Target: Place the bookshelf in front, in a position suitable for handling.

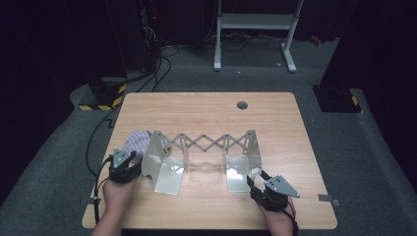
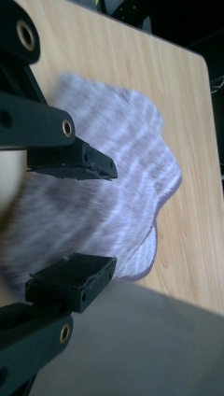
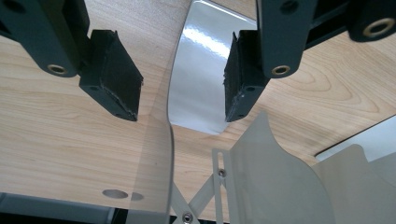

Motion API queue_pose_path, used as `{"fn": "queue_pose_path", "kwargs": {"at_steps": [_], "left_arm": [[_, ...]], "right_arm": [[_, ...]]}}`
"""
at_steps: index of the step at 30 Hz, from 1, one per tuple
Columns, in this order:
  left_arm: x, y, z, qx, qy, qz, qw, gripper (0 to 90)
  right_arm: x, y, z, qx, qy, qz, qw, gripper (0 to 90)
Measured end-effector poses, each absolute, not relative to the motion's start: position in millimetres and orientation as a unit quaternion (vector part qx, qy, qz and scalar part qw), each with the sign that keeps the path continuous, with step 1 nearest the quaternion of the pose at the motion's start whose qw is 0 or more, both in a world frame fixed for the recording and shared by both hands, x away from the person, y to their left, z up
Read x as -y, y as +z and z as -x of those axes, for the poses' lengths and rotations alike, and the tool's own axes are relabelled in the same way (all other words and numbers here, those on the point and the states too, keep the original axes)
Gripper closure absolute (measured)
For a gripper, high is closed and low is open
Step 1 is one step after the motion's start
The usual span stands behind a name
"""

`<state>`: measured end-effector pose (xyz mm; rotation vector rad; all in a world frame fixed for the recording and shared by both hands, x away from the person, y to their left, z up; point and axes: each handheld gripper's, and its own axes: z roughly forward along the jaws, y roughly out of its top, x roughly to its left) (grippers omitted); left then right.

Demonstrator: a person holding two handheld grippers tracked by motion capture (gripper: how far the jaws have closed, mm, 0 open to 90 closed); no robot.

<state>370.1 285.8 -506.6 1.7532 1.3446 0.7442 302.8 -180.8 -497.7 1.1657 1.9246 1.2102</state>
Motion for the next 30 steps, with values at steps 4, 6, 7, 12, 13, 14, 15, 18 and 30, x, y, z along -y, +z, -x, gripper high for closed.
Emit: {"fn": "queue_pose_path", "kwargs": {"at_steps": [4, 6, 7, 12, 13, 14, 15, 18, 30], "left_arm": [[-281, -523, -396, -0.551, 0.281, -0.706, 0.345, 40.1], [-281, -529, -401, -0.553, 0.281, -0.711, 0.332, 42.4], [-281, -531, -400, -0.549, 0.290, -0.713, 0.325, 46.9], [-289, -535, -389, -0.547, 0.299, -0.714, 0.319, 56.2], [-295, -535, -379, -0.547, 0.302, -0.714, 0.318, 56.7], [-295, -535, -379, -0.547, 0.302, -0.714, 0.318, 57.5], [-298, -535, -374, -0.547, 0.302, -0.714, 0.316, 57.5], [-306, -534, -356, -0.544, 0.296, -0.720, 0.313, 58.2], [-289, -506, -265, -0.507, 0.301, -0.712, 0.381, 60.1]], "right_arm": [[182, -498, -302, -0.720, 0.454, -0.437, 0.289, 46.3], [182, -498, -302, -0.720, 0.454, -0.438, 0.288, 46.3], [182, -498, -302, -0.720, 0.455, -0.438, 0.288, 46.3], [182, -498, -302, -0.721, 0.455, -0.437, 0.287, 46.3], [182, -498, -302, -0.721, 0.455, -0.437, 0.287, 46.3], [182, -498, -302, -0.721, 0.455, -0.437, 0.287, 46.3], [183, -497, -302, -0.720, 0.456, -0.438, 0.288, 46.3], [183, -497, -301, -0.719, 0.457, -0.438, 0.288, 46.3], [181, -494, -302, -0.716, 0.462, -0.437, 0.289, 46.3]]}}
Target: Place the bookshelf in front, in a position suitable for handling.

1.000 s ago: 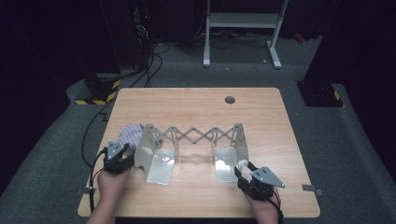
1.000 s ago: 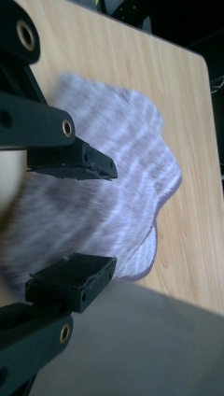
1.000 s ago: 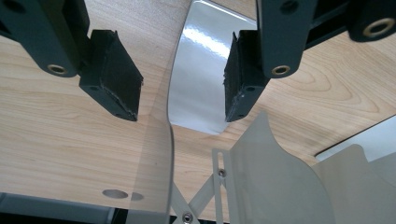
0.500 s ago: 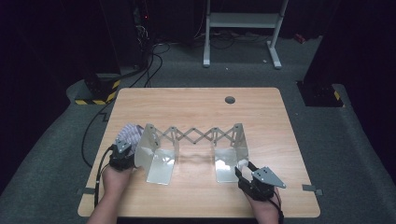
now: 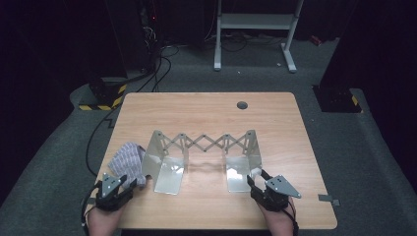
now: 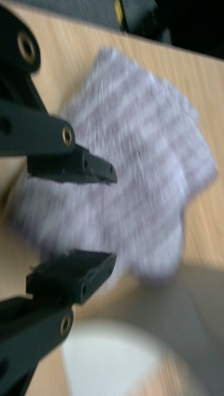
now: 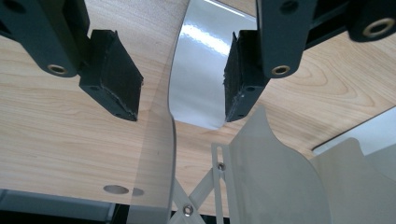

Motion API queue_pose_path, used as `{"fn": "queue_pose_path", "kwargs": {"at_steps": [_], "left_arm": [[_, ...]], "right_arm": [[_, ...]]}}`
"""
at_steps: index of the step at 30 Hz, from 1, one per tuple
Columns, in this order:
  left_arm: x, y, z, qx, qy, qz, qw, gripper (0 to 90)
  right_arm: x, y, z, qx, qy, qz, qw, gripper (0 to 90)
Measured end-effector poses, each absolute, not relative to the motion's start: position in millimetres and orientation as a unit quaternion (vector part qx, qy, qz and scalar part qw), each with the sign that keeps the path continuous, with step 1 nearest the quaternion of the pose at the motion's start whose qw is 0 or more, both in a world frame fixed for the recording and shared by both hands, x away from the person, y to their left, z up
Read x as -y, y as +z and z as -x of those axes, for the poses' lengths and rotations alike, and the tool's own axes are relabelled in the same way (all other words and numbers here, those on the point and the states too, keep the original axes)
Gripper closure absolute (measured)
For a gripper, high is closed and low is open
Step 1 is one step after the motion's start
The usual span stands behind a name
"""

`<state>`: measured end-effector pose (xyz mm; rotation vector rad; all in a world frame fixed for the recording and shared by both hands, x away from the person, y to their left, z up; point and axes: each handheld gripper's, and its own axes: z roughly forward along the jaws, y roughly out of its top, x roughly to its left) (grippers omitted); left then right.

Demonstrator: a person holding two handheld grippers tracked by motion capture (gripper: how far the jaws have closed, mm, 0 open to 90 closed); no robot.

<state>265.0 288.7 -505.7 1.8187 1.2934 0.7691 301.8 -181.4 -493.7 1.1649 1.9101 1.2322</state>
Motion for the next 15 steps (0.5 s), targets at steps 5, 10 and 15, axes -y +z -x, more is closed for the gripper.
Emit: {"fn": "queue_pose_path", "kwargs": {"at_steps": [5, 10, 15], "left_arm": [[-265, -520, -287, -0.507, 0.295, -0.733, 0.344, 66.5], [-277, -532, -289, -0.536, 0.276, -0.733, 0.315, 70.8], [-308, -531, -271, -0.561, 0.293, -0.716, 0.294, 71.4]], "right_arm": [[183, -494, -303, -0.715, 0.465, -0.437, 0.287, 46.4], [184, -492, -304, -0.713, 0.468, -0.435, 0.287, 46.4], [185, -494, -305, -0.714, 0.467, -0.437, 0.286, 46.4]]}}
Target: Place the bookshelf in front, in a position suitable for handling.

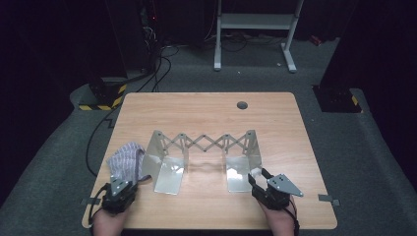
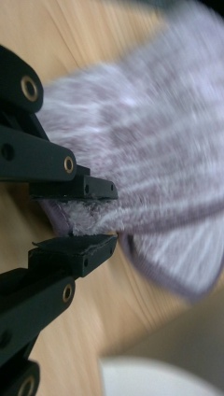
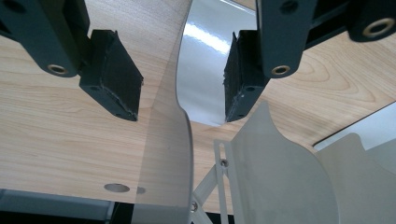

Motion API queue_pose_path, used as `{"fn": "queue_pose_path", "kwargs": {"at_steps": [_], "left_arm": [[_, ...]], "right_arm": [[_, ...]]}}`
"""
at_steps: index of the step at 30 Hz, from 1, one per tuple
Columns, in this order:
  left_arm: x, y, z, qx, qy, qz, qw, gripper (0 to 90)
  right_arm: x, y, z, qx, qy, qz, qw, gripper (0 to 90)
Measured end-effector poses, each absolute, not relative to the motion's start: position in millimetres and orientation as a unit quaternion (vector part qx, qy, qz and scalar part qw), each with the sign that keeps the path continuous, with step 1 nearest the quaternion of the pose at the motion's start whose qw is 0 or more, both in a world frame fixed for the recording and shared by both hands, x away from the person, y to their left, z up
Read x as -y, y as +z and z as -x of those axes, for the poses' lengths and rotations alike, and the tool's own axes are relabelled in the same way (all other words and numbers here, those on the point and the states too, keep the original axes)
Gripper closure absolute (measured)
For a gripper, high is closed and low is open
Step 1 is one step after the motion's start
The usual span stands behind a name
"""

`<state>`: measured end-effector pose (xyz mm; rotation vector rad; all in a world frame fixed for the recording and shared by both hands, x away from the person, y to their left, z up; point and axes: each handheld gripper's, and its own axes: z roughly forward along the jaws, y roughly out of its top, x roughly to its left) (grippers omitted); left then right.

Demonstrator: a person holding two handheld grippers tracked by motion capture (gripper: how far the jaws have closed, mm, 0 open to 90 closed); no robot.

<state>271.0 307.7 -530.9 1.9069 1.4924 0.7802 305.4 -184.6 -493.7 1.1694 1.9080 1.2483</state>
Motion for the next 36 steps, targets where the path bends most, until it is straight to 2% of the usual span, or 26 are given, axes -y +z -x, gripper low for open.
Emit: {"fn": "queue_pose_path", "kwargs": {"at_steps": [5, 7, 10, 13, 16, 19, 21, 24, 25, 26, 29, 36], "left_arm": [[-338, -519, -254, -0.580, 0.311, -0.686, 0.310, 63.3], [-342, -509, -253, -0.571, 0.318, -0.674, 0.346, 53.4], [-342, -495, -268, -0.562, 0.304, -0.665, 0.387, 31.5], [-333, -492, -294, -0.566, 0.295, -0.682, 0.358, 16.3], [-331, -501, -320, -0.586, 0.267, -0.698, 0.312, 11.0], [-334, -515, -338, -0.616, 0.229, -0.698, 0.286, 9.7], [-333, -524, -345, -0.625, 0.208, -0.704, 0.265, 11.8], [-333, -523, -343, -0.627, 0.217, -0.696, 0.276, 20.7], [-332, -522, -341, -0.617, 0.219, -0.701, 0.284, 33.6], [-331, -523, -341, -0.612, 0.220, -0.704, 0.286, 42.5], [-327, -524, -336, -0.597, 0.226, -0.707, 0.304, 57.7], [-324, -527, -318, -0.569, 0.231, -0.707, 0.351, 63.2]], "right_arm": [[181, -493, -304, -0.717, 0.465, -0.432, 0.288, 46.3], [180, -493, -303, -0.717, 0.465, -0.432, 0.288, 46.3], [180, -494, -304, -0.718, 0.464, -0.432, 0.286, 46.2], [179, -494, -303, -0.719, 0.463, -0.431, 0.286, 46.1], [181, -493, -303, -0.718, 0.466, -0.431, 0.286, 46.1], [182, -493, -303, -0.717, 0.467, -0.431, 0.285, 46.1], [182, -493, -303, -0.717, 0.466, -0.432, 0.286, 46.0], [182, -494, -303, -0.717, 0.466, -0.433, 0.285, 46.0], [182, -494, -303, -0.718, 0.465, -0.432, 0.285, 46.0], [182, -494, -303, -0.719, 0.465, -0.432, 0.285, 46.0], [182, -495, -303, -0.718, 0.464, -0.433, 0.284, 46.6], [183, -496, -302, -0.716, 0.465, -0.436, 0.286, 48.2]]}}
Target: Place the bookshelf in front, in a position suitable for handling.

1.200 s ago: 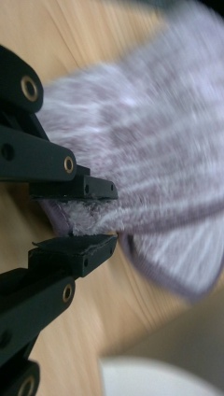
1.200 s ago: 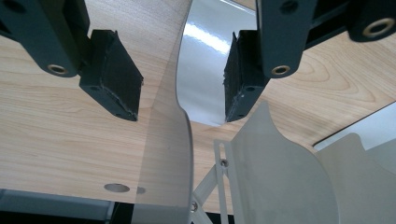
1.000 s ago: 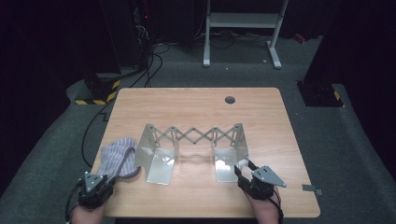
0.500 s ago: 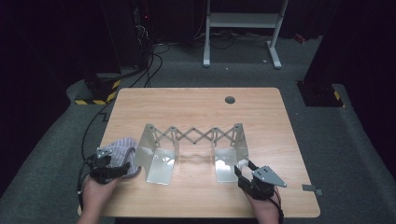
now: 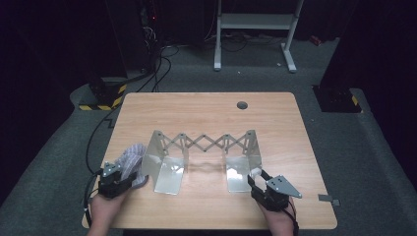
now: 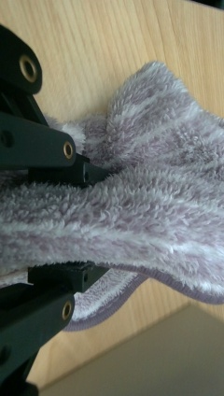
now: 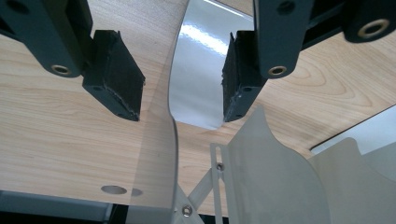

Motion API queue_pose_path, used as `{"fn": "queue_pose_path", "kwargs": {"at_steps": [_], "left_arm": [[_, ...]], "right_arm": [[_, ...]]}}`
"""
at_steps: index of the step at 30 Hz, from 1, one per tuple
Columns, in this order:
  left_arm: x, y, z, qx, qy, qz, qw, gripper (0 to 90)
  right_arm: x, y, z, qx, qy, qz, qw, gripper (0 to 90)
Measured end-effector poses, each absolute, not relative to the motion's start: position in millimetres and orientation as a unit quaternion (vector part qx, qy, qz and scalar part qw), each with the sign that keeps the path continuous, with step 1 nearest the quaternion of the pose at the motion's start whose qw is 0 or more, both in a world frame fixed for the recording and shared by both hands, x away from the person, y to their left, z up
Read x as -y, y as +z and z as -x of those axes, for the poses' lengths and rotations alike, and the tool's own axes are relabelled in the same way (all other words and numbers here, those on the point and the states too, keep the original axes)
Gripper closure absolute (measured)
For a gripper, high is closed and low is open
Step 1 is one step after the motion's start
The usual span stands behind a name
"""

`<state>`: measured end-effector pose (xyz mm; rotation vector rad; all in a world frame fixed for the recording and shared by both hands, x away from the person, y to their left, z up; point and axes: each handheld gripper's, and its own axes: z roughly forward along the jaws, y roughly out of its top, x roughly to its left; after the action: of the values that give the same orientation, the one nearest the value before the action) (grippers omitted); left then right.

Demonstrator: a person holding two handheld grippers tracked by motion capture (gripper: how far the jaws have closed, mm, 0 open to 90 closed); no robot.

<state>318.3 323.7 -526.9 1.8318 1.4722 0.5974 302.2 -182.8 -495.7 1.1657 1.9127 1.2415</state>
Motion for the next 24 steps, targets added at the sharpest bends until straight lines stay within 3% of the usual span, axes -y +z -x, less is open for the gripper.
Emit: {"fn": "queue_pose_path", "kwargs": {"at_steps": [14, 16, 20, 24], "left_arm": [[-300, -519, -295, -0.515, 0.210, -0.723, 0.409, 64.1], [-301, -519, -292, -0.517, 0.208, -0.722, 0.411, 64.1], [-303, -519, -277, -0.515, 0.205, -0.722, 0.415, 64.0], [-304, -523, -268, -0.514, 0.205, -0.729, 0.402, 64.1]], "right_arm": [[179, -501, -307, -0.712, 0.450, -0.451, 0.296, 49.0], [175, -501, -312, -0.714, 0.441, -0.451, 0.302, 56.2], [174, -504, -319, -0.710, 0.432, -0.465, 0.305, 80.9], [177, -505, -320, -0.709, 0.432, -0.466, 0.306, 82.7]]}}
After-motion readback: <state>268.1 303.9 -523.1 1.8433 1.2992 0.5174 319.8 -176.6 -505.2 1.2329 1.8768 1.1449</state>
